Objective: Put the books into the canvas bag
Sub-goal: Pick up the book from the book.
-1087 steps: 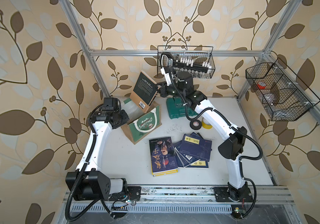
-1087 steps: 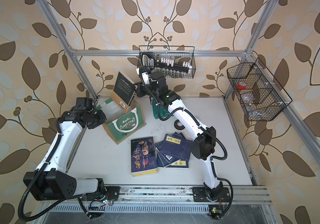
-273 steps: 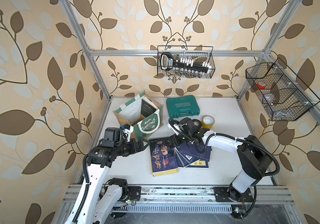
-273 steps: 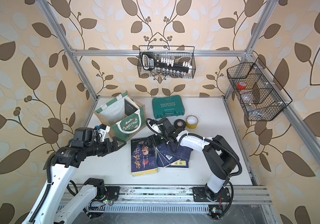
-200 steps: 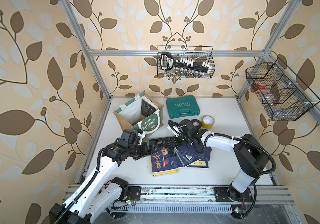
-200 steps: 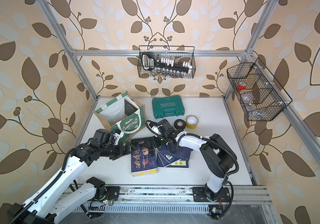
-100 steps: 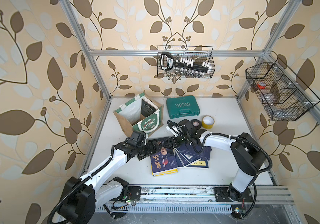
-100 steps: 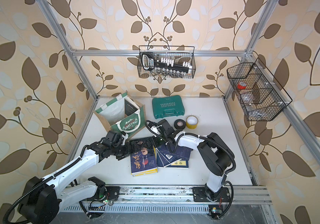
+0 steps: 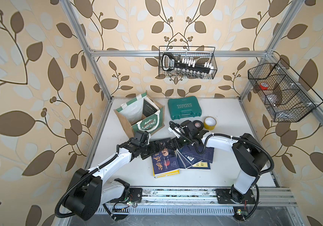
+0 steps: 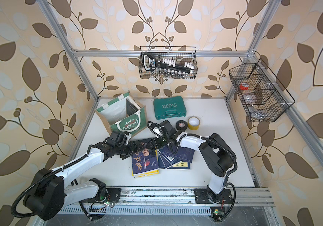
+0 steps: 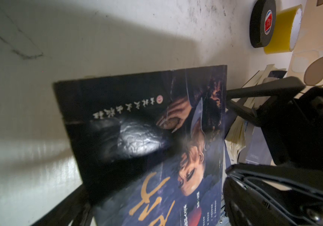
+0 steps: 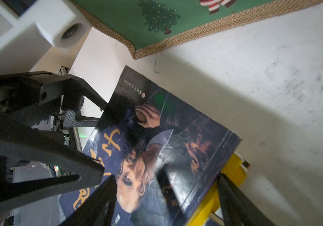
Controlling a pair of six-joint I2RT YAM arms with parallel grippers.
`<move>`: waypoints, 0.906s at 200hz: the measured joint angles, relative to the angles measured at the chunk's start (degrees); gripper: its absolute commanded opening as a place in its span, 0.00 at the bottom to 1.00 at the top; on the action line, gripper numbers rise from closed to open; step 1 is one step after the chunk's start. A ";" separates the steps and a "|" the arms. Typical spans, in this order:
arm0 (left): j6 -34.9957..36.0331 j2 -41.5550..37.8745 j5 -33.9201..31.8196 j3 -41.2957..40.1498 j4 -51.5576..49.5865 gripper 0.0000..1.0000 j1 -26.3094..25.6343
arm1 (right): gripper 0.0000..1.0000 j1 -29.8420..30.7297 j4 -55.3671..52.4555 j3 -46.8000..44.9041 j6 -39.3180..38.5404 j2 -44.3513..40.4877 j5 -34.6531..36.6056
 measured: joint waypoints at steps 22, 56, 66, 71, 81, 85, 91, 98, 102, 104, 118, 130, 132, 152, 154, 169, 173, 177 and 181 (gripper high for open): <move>0.00 0.13 0.13 -0.11 0.96 0.98 0.00 | 0.80 -0.81 0.85 0.02 -0.07 0.50 -0.72; 0.04 0.17 0.46 -0.46 1.92 0.99 0.02 | 0.79 -1.40 1.53 0.98 -0.20 1.77 -1.81; 0.07 0.28 0.50 -0.46 1.99 0.99 0.04 | 0.79 -1.49 1.70 1.42 -0.33 2.34 -2.25; 0.09 0.37 0.52 -0.46 1.99 0.99 0.04 | 0.79 -1.53 1.75 1.64 -0.33 2.56 -2.32; 0.09 0.66 0.59 -0.46 2.16 0.99 0.09 | 0.80 -1.57 1.77 2.05 -0.33 2.89 -2.32; 0.11 0.81 0.61 -0.46 2.27 0.99 0.09 | 0.80 -1.57 1.77 2.21 -0.33 3.02 -2.32; 0.11 0.96 0.61 -0.46 2.34 0.99 0.09 | 0.80 -1.57 1.75 2.51 -0.35 3.28 -2.32; 0.11 1.07 0.63 -0.46 2.40 0.99 0.09 | 0.80 -1.57 1.75 2.86 -0.37 3.54 -2.32; 0.13 1.11 0.63 -0.46 2.40 0.99 0.09 | 0.79 -1.57 1.75 3.02 -0.39 3.69 -2.34; 0.13 1.11 0.63 -0.46 2.43 0.99 0.09 | 0.79 -1.57 1.75 3.10 -0.42 3.74 -2.34; 0.13 1.27 0.61 -0.46 2.51 0.99 0.09 | 0.75 -1.62 1.79 3.37 -0.61 4.04 -2.64; 0.15 1.46 0.61 -0.46 2.62 0.99 0.09 | 0.71 -1.77 1.88 3.37 -0.83 4.09 -3.15; 0.15 1.49 0.61 -0.46 2.64 0.99 0.09 | 0.70 -1.81 1.92 3.37 -1.07 4.09 -3.34; 0.15 2.05 0.61 -0.46 2.84 0.99 0.09 | 0.63 -2.12 2.19 2.99 -1.73 4.09 -4.28; 0.15 2.12 0.61 -0.46 2.84 0.99 0.09 | 0.63 -2.16 2.21 2.97 -1.77 4.09 -4.33; 0.13 2.47 0.63 -0.46 2.93 0.99 0.09 | 0.58 -2.40 2.47 2.51 -1.97 4.07 -4.87; 0.13 2.56 0.63 -0.46 2.95 0.99 0.09 | 0.56 -2.47 2.62 2.36 -2.27 4.02 -5.07; 0.11 2.64 0.63 -0.46 2.95 0.98 0.09 | 0.55 -2.54 2.71 2.19 -2.16 4.00 -5.27; 0.11 2.71 0.63 -0.46 2.95 0.98 0.09 | 0.53 -2.60 2.95 1.97 -2.36 3.91 -5.33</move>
